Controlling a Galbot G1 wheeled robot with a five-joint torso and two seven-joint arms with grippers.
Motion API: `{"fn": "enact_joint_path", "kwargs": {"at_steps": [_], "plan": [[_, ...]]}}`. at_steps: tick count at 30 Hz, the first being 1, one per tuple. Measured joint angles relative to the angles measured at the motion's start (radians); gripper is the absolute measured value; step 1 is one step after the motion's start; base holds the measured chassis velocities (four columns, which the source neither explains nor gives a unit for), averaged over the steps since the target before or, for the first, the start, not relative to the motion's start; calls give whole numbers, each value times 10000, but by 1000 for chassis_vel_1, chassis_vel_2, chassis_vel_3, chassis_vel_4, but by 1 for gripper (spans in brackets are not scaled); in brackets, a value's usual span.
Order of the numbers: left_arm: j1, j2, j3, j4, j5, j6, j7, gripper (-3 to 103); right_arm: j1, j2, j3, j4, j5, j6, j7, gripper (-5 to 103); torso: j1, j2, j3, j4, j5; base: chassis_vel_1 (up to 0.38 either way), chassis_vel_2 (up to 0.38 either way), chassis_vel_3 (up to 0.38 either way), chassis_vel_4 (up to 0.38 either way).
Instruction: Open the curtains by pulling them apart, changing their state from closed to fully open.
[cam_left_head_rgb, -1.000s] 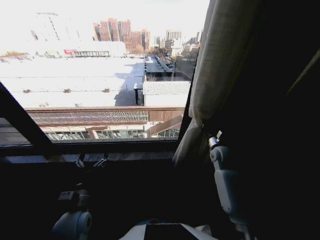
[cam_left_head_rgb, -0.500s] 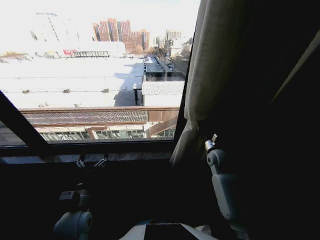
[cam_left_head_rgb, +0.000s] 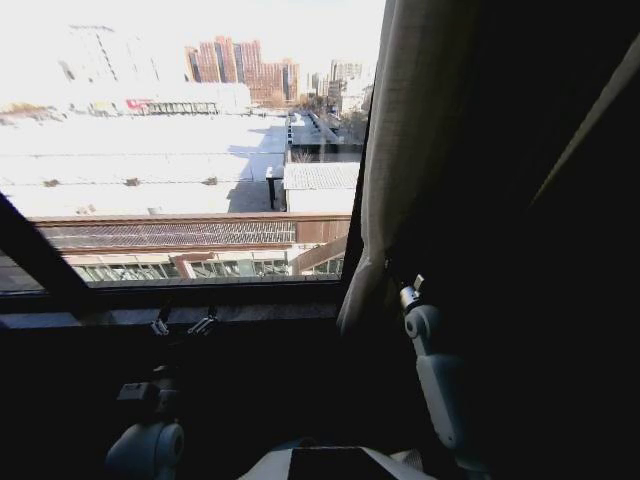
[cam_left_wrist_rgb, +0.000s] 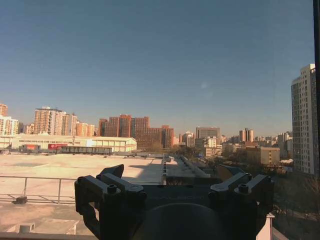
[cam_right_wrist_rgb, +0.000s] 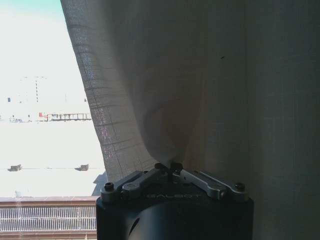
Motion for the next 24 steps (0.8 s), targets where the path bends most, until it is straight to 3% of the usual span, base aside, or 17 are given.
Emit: {"fn": "enact_joint_path", "kwargs": {"at_steps": [24], "plan": [[-11,-22,28,12,41,3,17,100,99,14,86,-131,-27,137,17,0,0,0,0,-1,4,-129,-159,132,155]]}}
